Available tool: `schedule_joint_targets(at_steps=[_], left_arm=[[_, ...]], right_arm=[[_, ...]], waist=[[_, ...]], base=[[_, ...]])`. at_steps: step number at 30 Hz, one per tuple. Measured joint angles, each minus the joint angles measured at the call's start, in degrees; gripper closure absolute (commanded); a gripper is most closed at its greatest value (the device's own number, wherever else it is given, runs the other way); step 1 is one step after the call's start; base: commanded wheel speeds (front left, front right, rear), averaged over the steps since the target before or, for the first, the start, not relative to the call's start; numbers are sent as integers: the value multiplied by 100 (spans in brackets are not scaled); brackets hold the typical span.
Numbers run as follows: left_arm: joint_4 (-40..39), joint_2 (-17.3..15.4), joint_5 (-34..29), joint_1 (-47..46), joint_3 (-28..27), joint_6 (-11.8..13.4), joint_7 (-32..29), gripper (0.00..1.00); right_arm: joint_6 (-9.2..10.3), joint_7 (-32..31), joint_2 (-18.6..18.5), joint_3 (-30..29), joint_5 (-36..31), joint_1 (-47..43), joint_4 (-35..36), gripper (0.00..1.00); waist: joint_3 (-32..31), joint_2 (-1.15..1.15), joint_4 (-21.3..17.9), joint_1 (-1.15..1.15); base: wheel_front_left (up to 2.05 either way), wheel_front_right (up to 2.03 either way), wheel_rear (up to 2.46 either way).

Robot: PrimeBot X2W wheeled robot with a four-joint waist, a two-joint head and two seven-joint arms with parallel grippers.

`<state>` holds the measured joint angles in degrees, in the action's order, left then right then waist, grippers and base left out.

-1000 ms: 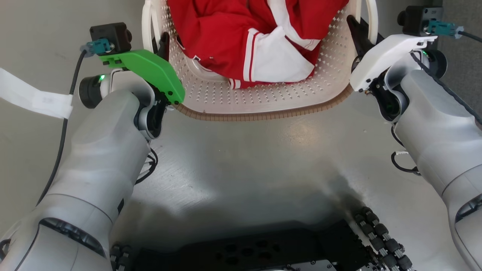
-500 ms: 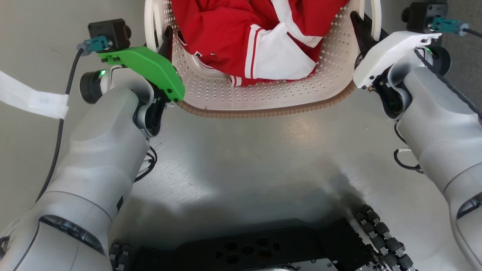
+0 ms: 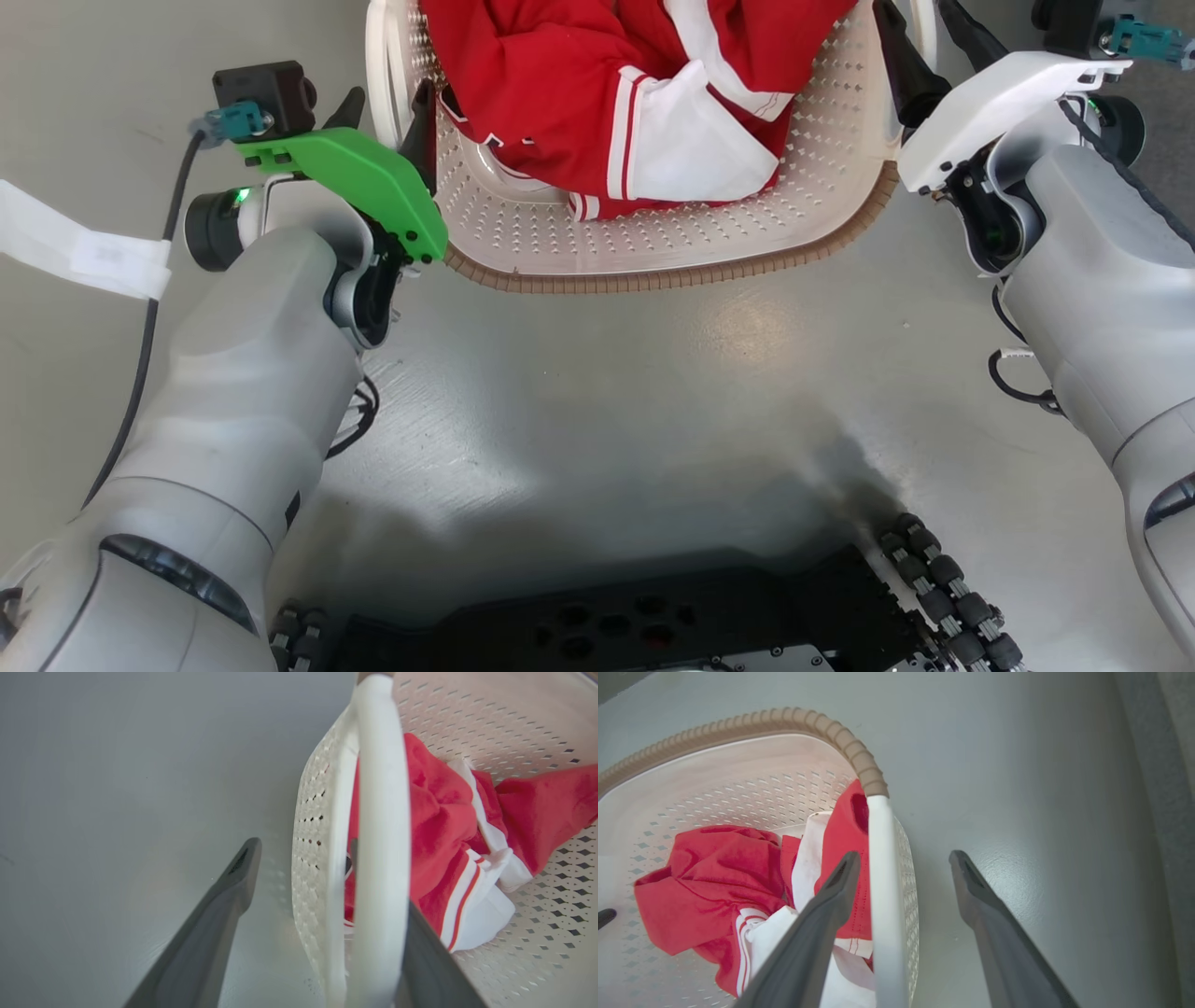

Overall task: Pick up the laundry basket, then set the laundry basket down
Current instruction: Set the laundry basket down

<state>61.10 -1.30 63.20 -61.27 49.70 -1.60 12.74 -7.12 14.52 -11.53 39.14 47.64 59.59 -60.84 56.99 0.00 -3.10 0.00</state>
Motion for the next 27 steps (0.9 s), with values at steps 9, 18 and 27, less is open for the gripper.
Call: schedule_joint_targets(at_steps=[9,18,27], left_arm=[[208,0,-151,6,264,-45,78,0],[399,-1,-221,333,381,-69,120,0],[339,-2,-296,547,355,-151,152,0]], right_arm=[[0,1,7,-216,-89,-99,34,0],[0,1,104,-415,-194,-543,263,0],[0,1,100,-653,-330,-888,566,0]], waist=[[-231,0,-4,0],[-785,0,-11,0],[-1410,0,-42,0]], base=[[0,0,0],[0,0,0],[0,0,0]])
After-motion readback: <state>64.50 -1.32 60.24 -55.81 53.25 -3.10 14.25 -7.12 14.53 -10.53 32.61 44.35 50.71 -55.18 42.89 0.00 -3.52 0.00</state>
